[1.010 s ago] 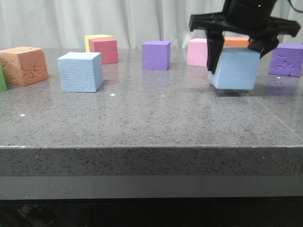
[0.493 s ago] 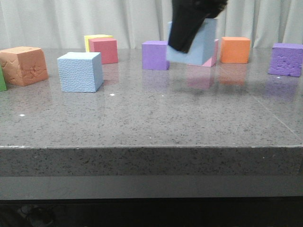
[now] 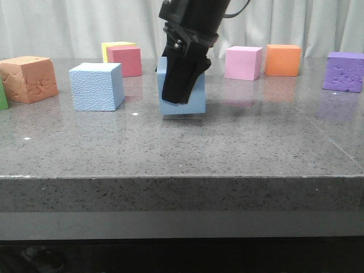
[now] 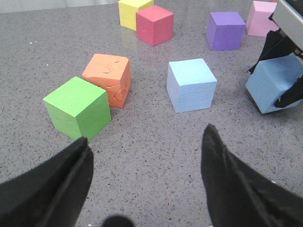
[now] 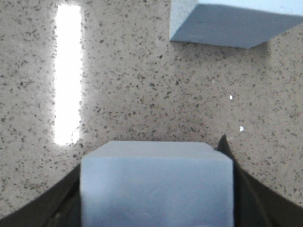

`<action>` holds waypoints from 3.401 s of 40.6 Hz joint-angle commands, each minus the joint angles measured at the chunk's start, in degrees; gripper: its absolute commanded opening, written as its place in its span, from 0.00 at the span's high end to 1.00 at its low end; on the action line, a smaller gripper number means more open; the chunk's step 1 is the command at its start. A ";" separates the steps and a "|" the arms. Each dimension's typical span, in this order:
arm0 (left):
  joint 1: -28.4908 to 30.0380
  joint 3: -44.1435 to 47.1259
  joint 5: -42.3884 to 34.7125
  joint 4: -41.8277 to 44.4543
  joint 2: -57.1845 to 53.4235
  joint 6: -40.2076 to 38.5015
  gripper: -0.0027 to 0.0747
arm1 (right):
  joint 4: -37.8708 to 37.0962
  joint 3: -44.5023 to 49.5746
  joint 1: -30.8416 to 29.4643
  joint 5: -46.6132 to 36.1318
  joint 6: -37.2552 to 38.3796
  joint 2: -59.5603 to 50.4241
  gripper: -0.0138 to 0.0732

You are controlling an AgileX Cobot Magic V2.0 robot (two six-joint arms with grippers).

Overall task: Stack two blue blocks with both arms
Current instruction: 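Carry the light-blue cube toward the table centre and lower it, then open the right gripper, release the cube, and lift away, then lower the left gripper onto the other light-blue cube and grasp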

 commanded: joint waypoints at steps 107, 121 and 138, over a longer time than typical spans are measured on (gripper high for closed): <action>-13.71 -24.58 -2.95 2.29 31.38 1.89 0.16 | -7.40 49.15 -0.41 -15.94 53.80 -62.49 0.10; -13.71 -48.23 14.56 8.60 55.26 -13.01 0.16 | -7.40 49.15 -0.41 -15.94 53.80 -62.49 0.10; -11.83 -61.83 23.13 10.26 71.62 -19.50 0.16 | -7.40 49.15 -0.41 -15.94 53.80 -62.49 0.10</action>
